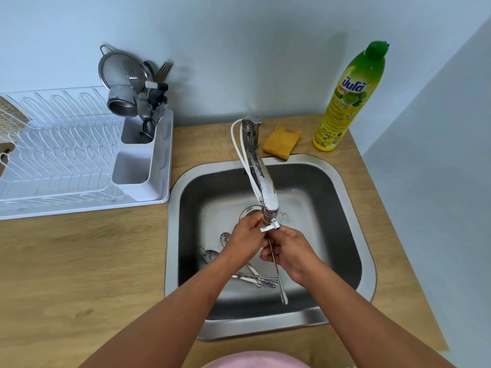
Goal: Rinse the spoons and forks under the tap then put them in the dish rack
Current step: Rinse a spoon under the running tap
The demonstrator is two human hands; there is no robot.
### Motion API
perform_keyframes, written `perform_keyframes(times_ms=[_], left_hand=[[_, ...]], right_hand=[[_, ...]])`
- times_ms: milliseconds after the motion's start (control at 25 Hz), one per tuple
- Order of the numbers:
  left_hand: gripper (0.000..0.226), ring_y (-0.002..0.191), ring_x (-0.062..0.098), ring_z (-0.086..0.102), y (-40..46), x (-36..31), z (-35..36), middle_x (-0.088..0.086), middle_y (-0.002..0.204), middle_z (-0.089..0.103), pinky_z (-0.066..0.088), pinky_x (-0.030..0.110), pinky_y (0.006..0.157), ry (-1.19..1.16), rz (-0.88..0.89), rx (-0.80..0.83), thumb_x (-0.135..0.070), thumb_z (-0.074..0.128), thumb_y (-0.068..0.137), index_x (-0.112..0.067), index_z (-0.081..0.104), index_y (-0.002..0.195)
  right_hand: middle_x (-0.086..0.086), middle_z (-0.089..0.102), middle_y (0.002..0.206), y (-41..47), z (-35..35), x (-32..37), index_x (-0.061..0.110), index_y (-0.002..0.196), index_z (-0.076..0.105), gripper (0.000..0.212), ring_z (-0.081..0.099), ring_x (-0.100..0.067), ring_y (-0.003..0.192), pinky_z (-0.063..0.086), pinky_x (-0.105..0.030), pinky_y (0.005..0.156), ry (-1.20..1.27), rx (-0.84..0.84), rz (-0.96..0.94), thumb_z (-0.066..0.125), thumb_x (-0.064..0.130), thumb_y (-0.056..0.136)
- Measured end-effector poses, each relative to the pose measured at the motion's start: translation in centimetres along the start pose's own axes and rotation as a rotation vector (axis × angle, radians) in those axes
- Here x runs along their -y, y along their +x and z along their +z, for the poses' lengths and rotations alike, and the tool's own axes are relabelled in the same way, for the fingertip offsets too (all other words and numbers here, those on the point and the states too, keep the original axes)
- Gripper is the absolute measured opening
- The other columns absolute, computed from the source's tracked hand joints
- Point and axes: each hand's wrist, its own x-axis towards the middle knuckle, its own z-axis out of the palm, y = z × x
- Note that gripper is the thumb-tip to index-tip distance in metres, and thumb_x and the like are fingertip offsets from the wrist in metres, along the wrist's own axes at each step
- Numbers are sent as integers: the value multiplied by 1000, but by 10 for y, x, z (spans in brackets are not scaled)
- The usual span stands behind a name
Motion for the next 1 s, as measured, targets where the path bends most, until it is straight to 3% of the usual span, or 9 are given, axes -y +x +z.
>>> perform_keyframes(times_ms=[160, 240, 320, 400, 520, 680, 760, 880, 1000], left_hand=[[11, 76, 15, 66, -4, 6, -11, 18, 86, 78, 55, 33, 75, -17, 26, -84, -11, 71, 91, -9, 81, 95], [7, 63, 8, 61, -5, 8, -15, 6, 66, 74, 52, 25, 65, 4, 43, -171, -12, 77, 86, -12, 83, 82], [14, 58, 5, 58, -7, 8, -17, -3, 59, 67, 46, 20, 59, 27, 66, -219, -17, 78, 86, -9, 80, 75], [15, 63, 7, 67, -10, 4, -18, -2, 66, 73, 51, 23, 65, 42, 90, -148, -15, 71, 91, -11, 81, 80], [20, 76, 13, 76, -14, 0, -16, 0, 81, 81, 59, 26, 72, 69, 110, -61, -5, 68, 92, -18, 83, 88], [17, 57, 3, 68, -10, -1, -13, -8, 64, 76, 53, 19, 57, 4, 82, -214, -7, 77, 85, -22, 81, 76], [15, 61, 4, 65, -6, -1, -15, -1, 69, 79, 52, 19, 59, 6, 112, -276, -16, 75, 88, -23, 82, 78], [17, 68, 17, 64, -3, -3, -17, 13, 79, 78, 54, 31, 69, -57, 124, -231, -15, 66, 95, -15, 82, 90], [18, 66, 15, 65, -4, -3, -14, 4, 79, 77, 55, 28, 66, -117, 117, -130, 0, 66, 92, -8, 80, 99]], right_hand=[[-7, 73, 72, 5, 1, -8, 6, 96, 71, 13, 67, -16, 56, 57, -30, 59, 156, 26, 17, 58, 5, 96], [-8, 72, 74, 5, 0, -12, 7, 97, 72, 11, 65, -17, 57, 55, -31, 61, 106, 28, 24, 62, 10, 96], [-8, 70, 72, 3, 0, -17, 7, 95, 74, 15, 60, -18, 54, 52, -31, 60, 57, 29, 29, 63, 17, 97], [-9, 70, 72, 3, 0, -19, 7, 94, 75, 20, 61, -18, 55, 52, -29, 59, 64, 15, 14, 60, 19, 99], [-7, 76, 82, 4, -3, -15, 12, 96, 74, 16, 70, -19, 71, 53, -30, 69, 49, -13, -21, 59, 14, 99], [-11, 79, 86, 6, -2, -13, 15, 88, 78, 13, 74, -23, 76, 57, -34, 74, -27, 4, -48, 67, 13, 94], [-14, 79, 86, 7, -3, -13, 15, 84, 79, 14, 74, -23, 74, 59, -34, 74, -13, -2, -60, 68, 12, 93], [-13, 79, 90, 4, -9, -16, 11, 95, 76, 8, 75, -22, 75, 59, -32, 74, -39, 43, -82, 68, 10, 93], [-15, 79, 91, -1, -10, -20, 10, 98, 76, 11, 76, -24, 76, 60, -30, 69, -70, 65, -85, 67, 13, 94]])
